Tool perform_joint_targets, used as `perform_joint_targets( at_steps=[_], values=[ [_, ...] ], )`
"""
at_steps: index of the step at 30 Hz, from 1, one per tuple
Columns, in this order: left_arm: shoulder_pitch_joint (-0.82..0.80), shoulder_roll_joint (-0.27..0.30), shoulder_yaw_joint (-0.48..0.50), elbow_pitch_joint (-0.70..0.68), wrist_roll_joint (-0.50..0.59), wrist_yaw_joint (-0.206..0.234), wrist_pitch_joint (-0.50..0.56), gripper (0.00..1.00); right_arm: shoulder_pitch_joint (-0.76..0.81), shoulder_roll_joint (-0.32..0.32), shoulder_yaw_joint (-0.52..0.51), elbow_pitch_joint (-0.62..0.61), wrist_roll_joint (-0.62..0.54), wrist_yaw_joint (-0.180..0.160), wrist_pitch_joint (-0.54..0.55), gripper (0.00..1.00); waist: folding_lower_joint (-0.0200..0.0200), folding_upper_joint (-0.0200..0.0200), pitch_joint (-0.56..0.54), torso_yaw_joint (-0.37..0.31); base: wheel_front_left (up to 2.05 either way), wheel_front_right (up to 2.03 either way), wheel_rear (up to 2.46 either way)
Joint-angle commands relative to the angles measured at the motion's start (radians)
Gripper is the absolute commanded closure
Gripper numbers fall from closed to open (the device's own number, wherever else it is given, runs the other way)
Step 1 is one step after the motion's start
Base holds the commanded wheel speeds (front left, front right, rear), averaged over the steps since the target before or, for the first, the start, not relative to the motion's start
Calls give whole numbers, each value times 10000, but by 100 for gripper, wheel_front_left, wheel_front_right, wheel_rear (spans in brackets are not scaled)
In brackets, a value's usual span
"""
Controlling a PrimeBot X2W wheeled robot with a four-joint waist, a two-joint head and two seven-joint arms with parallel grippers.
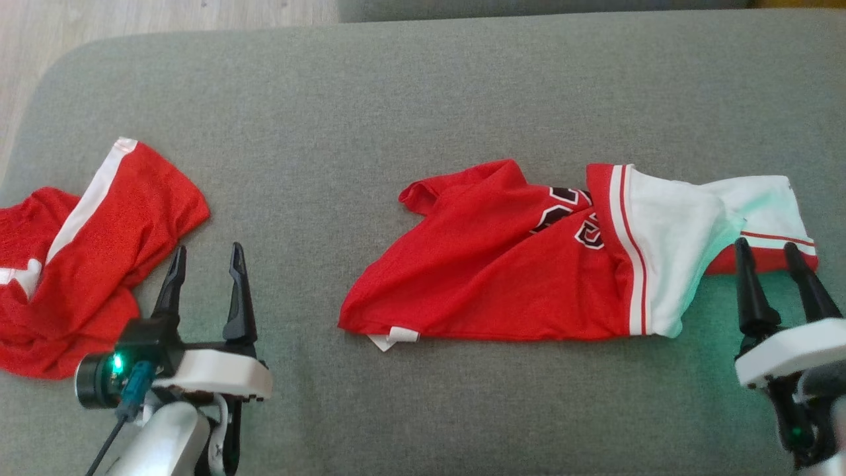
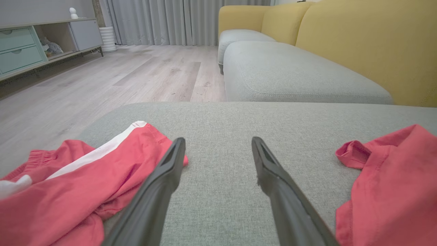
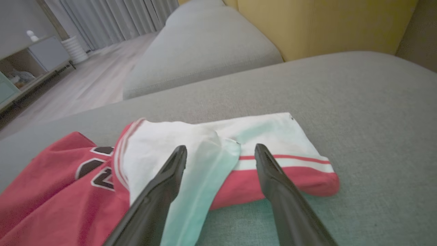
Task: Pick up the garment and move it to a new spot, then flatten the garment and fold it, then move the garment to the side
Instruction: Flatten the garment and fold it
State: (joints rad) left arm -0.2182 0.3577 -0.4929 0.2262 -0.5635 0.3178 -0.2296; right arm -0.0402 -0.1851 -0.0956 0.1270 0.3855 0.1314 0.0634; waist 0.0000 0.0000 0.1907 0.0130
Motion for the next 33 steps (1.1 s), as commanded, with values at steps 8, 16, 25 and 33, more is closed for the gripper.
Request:
perform_joint_targets(
  at_steps=[8, 16, 25, 33],
  values=[
    [-638, 209, 298, -236, 79, 1, -60, 0, -1607, -987, 480, 1451, 946, -7, 550, 0, 0, 0, 511, 53, 0, 0, 0],
    [-795, 162, 288, -138, 75, -44, -105, 0, -2277, -1431, 1369, 2454, 1683, -7, 748, 0, 0, 0, 711, 143, 0, 0, 0],
    [-830, 121, 313, 1, 56, -60, -171, 0, -2275, -1591, 2095, 2416, 1801, -7, 394, 100, 0, 0, 699, 40, 0, 0, 0],
    [-739, 92, 307, 102, 27, -76, -209, 0, -1408, -1298, 881, 1434, 1568, -7, 200, 100, 0, 0, 388, -108, 0, 0, 0]
  ],
)
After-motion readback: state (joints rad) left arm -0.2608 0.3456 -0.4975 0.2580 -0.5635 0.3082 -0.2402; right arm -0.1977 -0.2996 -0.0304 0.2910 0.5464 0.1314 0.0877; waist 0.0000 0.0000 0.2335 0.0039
